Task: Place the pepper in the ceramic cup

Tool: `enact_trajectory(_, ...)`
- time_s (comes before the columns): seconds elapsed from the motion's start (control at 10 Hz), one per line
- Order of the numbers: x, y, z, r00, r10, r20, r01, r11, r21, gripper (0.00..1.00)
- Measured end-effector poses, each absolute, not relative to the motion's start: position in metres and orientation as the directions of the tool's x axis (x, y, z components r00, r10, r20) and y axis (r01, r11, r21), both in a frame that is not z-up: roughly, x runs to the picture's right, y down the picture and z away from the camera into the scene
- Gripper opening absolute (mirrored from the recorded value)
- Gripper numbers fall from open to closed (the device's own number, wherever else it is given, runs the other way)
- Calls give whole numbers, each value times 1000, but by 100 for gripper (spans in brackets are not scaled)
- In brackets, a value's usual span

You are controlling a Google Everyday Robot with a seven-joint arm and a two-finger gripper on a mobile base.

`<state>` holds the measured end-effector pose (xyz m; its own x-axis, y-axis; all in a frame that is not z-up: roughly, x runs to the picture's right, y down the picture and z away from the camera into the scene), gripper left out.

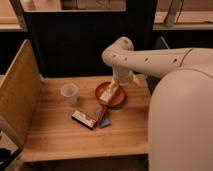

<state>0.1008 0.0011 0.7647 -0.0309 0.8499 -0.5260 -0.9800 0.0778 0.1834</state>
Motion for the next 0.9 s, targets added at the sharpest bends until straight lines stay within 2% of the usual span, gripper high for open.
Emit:
enact_trajectory(0.4,69,37,749,-40,814,-579,-995,20,97,80)
enact_trajectory(0.7,53,46,753,-103,804,-585,-994,-58,96,80)
enact_trajectory(0.9,29,73,763,-103,776,-622,-994,-59,92,80)
